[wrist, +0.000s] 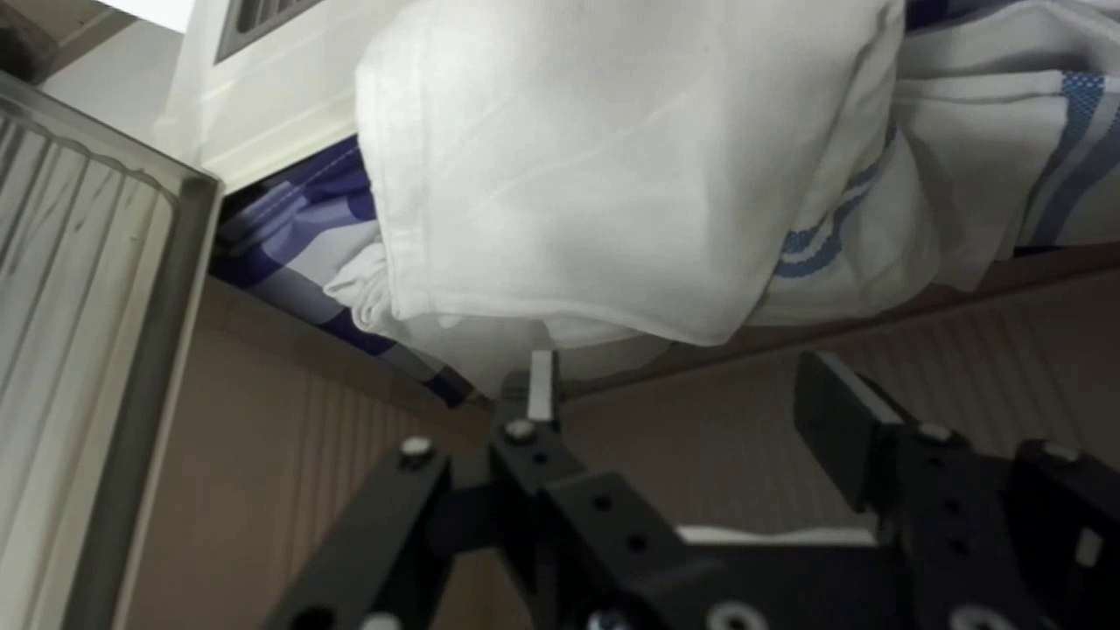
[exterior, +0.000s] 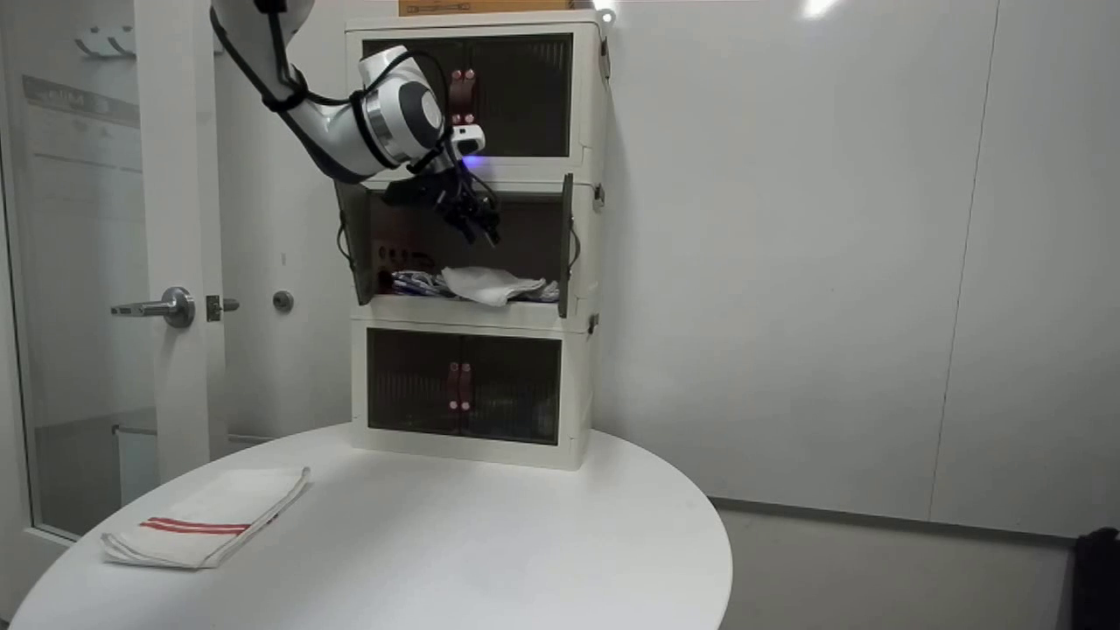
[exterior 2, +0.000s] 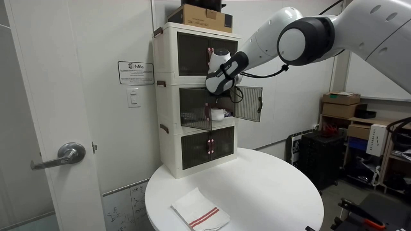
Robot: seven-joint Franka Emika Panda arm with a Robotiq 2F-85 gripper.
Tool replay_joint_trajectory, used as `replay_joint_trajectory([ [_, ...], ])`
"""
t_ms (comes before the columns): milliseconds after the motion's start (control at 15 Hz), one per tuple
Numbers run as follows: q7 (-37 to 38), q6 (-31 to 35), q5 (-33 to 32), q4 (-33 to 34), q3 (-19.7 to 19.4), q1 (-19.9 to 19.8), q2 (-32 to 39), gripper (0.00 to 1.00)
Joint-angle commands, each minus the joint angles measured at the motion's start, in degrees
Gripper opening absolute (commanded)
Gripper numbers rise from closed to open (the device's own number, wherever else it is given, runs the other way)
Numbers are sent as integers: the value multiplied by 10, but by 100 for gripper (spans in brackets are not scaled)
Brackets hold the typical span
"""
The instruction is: Put one towel in the middle cabinet, then close the right and left doors of the cabinet, respectively
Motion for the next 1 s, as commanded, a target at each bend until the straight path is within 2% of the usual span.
replay_joint_trajectory([
  [0,-25,7,13,27,9,-9,19,99],
  [200,-66,-30,29,12,35,-25,-5,100],
  [533,-118,-76,50,10,51,-38,-21,100],
  [800,-153,-150,44,12,51,-43,-32,100],
  [933,-181,-192,50,6,65,-52,-43,100],
])
